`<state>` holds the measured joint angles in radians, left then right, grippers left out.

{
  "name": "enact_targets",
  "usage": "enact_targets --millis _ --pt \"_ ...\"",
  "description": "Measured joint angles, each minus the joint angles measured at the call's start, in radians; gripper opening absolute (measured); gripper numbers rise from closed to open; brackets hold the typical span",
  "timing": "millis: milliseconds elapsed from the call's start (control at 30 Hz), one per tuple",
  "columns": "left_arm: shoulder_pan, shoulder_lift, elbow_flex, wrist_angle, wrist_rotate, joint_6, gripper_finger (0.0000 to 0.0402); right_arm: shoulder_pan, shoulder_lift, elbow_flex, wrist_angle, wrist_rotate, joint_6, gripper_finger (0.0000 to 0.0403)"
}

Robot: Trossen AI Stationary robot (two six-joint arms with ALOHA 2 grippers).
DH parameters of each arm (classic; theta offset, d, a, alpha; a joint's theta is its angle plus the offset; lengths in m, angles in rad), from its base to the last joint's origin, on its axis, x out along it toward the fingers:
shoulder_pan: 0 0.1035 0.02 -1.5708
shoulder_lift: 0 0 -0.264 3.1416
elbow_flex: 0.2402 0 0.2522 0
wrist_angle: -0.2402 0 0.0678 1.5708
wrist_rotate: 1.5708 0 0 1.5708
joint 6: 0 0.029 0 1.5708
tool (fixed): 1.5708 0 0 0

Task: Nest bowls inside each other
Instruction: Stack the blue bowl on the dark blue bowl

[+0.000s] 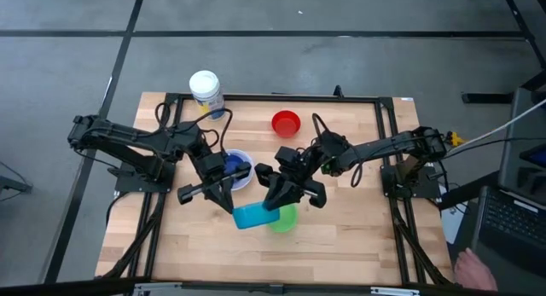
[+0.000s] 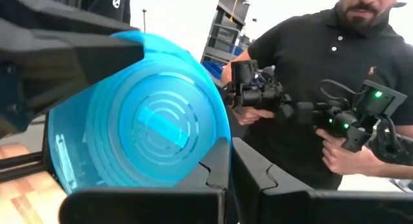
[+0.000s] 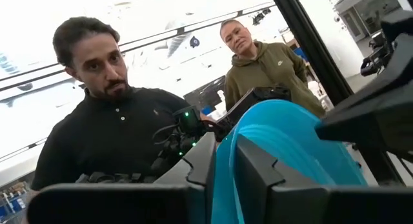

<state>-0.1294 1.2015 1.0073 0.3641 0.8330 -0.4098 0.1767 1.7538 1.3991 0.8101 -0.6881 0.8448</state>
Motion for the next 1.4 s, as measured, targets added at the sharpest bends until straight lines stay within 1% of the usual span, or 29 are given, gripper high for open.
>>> enact_targets --millis 167,433,567,600,700,800,967,1100,1200,1233,1333,1400 --pt "-0.011 -0.002 0.0 -0.034 -0.009 0.001 0.0002 -0.006 0.0 0.0 0.012 0.016 0.001 0.0056" --pt "-0.053 0.0 -0.002 -0.064 -0.014 -0.006 0.0002 -0.025 -0.001 0.0 0.022 0.057 -0.016 0.0099" --pt "-0.071 -0.001 -0.002 -0.088 -0.057 0.007 0.0001 -0.041 -0.003 0.0 0.016 0.057 -0.016 0.0117" --pt "-0.072 -0.007 -0.002 -0.122 -0.075 0.021 0.0001 -0.046 -0.003 0.0 0.017 0.057 -0.015 0.0119" --pt "-0.068 -0.035 -0.002 -0.296 -0.17 0.094 0.0001 -0.062 -0.004 0.0 0.029 0.053 -0.011 0.0124" --pt "-0.037 -0.072 -0.002 -0.471 -0.25 0.154 0.0001 -0.077 -0.01 0.0 0.033 0.043 -0.011 0.0124" --pt "0.035 -0.162 -0.002 -0.707 -0.361 0.215 0.0001 -0.102 -0.042 0.0 0.03 -0.02 0.012 0.0111" --pt "0.084 -0.245 -0.002 -0.976 -0.49 0.232 0.0001 -0.107 -0.091 0.0 0.005 -0.042 0.011 0.0099" --pt "0.091 -0.297 -0.002 -1.205 -0.587 0.231 0.0001 -0.105 -0.138 0.0 -0.106 -0.061 -0.006 0.0097" --pt "0.091 -0.305 -0.002 -1.256 -0.613 0.229 0.0001 -0.102 -0.155 0.0 -0.159 -0.061 -0.019 0.0097" --pt "0.091 -0.302 -0.002 -1.389 -0.658 0.233 0.0001 -0.099 -0.201 0.0 -0.285 -0.059 -0.063 0.0102" --pt "0.091 -0.284 -0.005 -1.406 -0.665 0.256 0.0001 -0.099 -0.234 0.0 -0.347 -0.046 -0.085 0.0106"
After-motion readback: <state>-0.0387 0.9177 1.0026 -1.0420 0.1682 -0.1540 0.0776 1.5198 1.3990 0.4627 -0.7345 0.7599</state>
